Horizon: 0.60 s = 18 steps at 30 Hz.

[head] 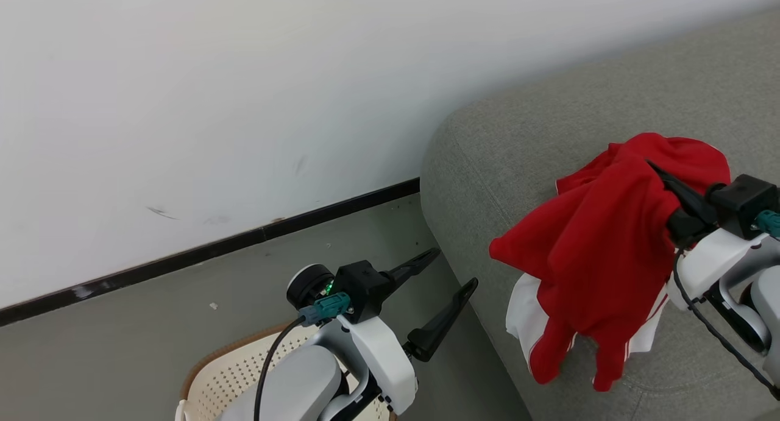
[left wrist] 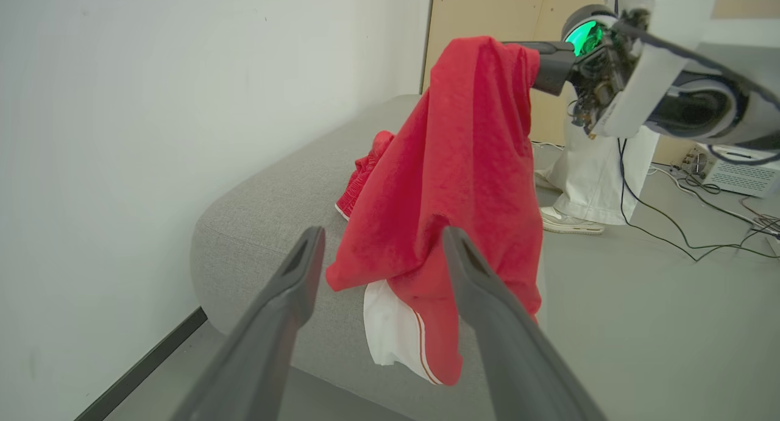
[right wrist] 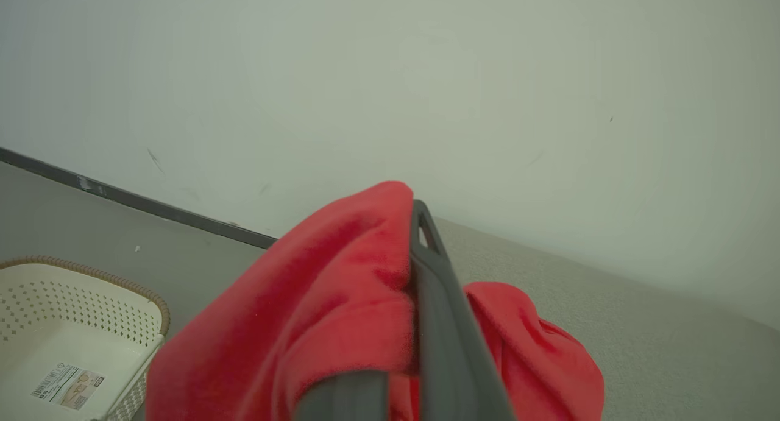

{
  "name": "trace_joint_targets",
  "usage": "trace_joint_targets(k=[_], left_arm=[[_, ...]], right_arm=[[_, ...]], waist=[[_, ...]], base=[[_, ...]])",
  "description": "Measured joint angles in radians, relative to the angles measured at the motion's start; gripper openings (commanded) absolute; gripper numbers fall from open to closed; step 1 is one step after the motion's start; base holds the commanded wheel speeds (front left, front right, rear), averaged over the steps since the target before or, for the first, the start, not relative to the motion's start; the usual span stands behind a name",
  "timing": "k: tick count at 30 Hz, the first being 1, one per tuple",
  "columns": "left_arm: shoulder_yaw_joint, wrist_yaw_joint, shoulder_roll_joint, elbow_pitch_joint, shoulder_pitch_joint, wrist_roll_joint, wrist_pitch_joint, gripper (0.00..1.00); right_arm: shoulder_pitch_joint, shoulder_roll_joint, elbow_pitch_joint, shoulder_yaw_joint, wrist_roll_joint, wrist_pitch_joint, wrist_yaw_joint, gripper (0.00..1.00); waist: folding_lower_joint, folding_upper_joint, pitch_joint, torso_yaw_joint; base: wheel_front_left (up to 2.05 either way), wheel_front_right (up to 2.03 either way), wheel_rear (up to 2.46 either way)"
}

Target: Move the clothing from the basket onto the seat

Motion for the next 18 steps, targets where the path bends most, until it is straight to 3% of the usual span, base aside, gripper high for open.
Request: trace_joint_targets(k=[9,18], left_arm=[[0.015,0.033,0.012,-0.016,0.011,0.001,0.000,1.00],[0.027,0.067,0.039,-0.060,0.011,0.021,0.005,1.00]], right_arm=[[-0.192,-0.005,0.041,0.030,0.027,0.000,0.000,0.00],[-0.439,-0.070,0.167,-0.102,0.071,0.033,0.000,0.00]], waist=[[0.0000,0.0000,0.044,-0.017],[0.0000,0.0000,0.100,-0.001]], base=[[0.00,0.00,0.00],[0.00,0.00,0.00]])
